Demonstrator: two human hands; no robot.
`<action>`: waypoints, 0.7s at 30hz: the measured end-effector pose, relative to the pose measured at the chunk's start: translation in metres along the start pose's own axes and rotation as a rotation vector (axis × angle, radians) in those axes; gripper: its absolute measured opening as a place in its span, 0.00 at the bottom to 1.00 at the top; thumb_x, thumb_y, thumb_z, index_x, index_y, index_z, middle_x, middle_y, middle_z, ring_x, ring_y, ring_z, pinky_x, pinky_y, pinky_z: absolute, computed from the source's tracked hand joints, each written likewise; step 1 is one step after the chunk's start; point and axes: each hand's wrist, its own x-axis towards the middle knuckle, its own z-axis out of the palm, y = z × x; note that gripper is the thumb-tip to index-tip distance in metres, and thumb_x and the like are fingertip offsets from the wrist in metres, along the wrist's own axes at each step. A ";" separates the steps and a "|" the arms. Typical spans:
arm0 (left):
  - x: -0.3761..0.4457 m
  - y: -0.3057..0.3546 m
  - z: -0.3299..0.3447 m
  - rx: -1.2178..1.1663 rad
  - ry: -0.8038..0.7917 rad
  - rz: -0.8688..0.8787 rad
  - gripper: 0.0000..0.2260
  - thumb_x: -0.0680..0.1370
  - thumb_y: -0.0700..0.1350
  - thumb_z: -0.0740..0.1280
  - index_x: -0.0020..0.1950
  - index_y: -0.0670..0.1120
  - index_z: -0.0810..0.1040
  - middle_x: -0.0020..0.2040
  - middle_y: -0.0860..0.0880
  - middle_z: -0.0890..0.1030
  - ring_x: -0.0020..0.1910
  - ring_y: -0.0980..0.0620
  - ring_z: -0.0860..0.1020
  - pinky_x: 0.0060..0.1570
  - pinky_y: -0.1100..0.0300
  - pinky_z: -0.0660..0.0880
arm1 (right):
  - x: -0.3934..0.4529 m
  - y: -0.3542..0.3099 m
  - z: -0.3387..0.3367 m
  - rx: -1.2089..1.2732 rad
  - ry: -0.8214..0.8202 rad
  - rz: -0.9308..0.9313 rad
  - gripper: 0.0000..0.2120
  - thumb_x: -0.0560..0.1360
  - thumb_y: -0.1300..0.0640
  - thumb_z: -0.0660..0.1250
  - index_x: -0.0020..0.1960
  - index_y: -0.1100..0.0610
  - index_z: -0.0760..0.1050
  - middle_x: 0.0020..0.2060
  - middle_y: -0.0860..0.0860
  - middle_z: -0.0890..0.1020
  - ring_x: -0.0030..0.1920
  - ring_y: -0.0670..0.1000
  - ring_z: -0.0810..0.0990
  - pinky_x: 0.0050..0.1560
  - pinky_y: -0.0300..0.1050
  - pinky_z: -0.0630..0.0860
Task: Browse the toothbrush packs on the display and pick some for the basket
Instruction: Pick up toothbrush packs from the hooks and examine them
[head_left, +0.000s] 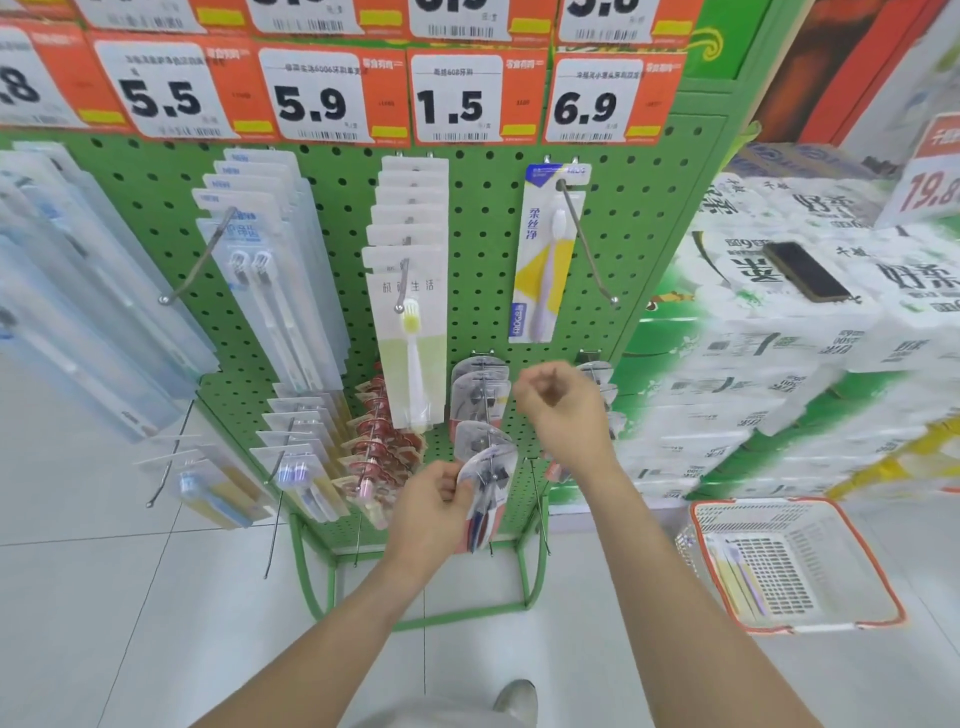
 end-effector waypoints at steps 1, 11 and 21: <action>0.002 0.000 0.000 0.014 0.005 0.004 0.01 0.80 0.42 0.69 0.50 0.46 0.80 0.41 0.54 0.83 0.40 0.59 0.80 0.39 0.74 0.72 | -0.008 0.010 0.002 -0.044 -0.067 -0.015 0.02 0.78 0.60 0.71 0.50 0.54 0.80 0.41 0.45 0.84 0.38 0.38 0.80 0.42 0.33 0.76; 0.000 0.003 0.005 0.094 0.093 0.167 0.09 0.81 0.44 0.67 0.61 0.47 0.78 0.54 0.54 0.81 0.55 0.56 0.80 0.57 0.57 0.76 | -0.024 0.036 0.008 -0.190 -0.165 -0.090 0.02 0.75 0.56 0.75 0.47 0.51 0.82 0.45 0.43 0.83 0.46 0.42 0.81 0.50 0.37 0.78; -0.011 0.010 0.006 0.262 0.068 0.463 0.05 0.81 0.44 0.68 0.56 0.49 0.78 0.52 0.57 0.75 0.48 0.62 0.76 0.47 0.64 0.74 | 0.045 0.030 0.015 -0.458 -0.233 0.022 0.17 0.82 0.63 0.60 0.70 0.61 0.74 0.64 0.57 0.81 0.63 0.58 0.80 0.64 0.51 0.76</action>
